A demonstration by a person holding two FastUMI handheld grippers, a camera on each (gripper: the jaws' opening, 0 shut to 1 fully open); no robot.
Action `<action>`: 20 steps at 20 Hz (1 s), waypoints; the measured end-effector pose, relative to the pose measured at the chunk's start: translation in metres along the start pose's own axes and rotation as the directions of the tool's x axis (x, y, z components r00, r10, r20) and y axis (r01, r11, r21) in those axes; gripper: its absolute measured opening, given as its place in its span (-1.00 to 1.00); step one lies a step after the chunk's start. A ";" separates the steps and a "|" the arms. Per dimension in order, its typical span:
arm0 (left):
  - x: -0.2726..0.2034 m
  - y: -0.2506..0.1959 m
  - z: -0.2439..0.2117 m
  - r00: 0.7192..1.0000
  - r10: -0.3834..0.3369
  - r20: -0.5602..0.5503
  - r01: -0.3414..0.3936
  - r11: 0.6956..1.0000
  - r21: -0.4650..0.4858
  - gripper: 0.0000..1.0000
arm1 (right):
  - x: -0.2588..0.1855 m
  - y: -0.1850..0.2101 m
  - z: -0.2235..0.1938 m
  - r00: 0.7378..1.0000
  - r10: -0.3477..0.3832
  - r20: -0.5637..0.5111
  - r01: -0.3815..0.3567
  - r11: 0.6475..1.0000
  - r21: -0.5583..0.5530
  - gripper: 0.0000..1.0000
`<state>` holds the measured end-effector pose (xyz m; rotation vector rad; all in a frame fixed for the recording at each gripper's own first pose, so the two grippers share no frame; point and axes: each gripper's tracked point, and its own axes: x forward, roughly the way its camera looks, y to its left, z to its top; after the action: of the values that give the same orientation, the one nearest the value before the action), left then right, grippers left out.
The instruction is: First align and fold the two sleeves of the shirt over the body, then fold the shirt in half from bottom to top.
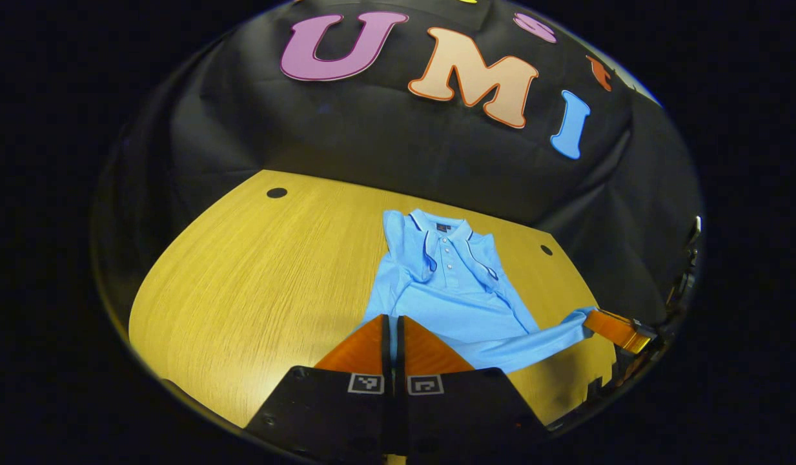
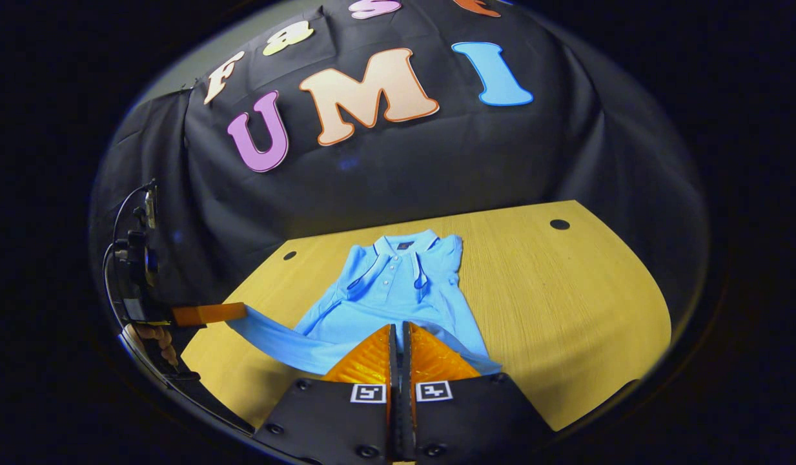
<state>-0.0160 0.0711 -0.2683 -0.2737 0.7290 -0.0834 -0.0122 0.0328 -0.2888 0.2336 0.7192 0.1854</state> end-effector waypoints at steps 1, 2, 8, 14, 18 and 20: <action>0.009 0.000 0.011 1.000 -0.007 0.008 0.007 1.000 0.009 -1.00 | 0.008 -0.002 0.010 1.000 -0.010 0.019 0.010 1.000 0.010 -0.95; 0.017 0.000 0.022 1.000 -0.014 0.010 0.014 1.000 0.018 -1.00 | 0.017 -0.005 0.020 0.999 -0.018 0.032 0.017 1.000 0.013 -0.96; 0.071 0.003 0.080 0.997 -0.033 0.063 0.031 0.999 0.034 -0.98 | 0.070 -0.021 0.077 0.991 -0.069 0.113 0.068 0.998 0.012 -0.96; 0.140 0.007 0.111 0.997 -0.039 0.063 0.036 0.998 0.044 -1.00 | 0.141 -0.034 0.101 0.986 -0.113 0.121 0.112 0.994 0.016 -0.95; 0.188 0.013 0.113 0.998 -0.038 0.041 0.036 0.998 0.043 -1.00 | 0.187 -0.049 0.093 0.981 -0.161 0.103 0.161 0.987 0.011 -0.96; 0.210 0.017 0.110 0.999 -0.034 0.027 0.032 0.998 0.051 -1.00 | 0.207 -0.060 0.080 0.979 -0.192 0.068 0.191 0.981 0.018 -0.96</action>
<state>0.2133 0.0761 -0.3309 -0.2386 0.6939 -0.1288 0.1991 0.0144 -0.3772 0.1799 0.6693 -0.0106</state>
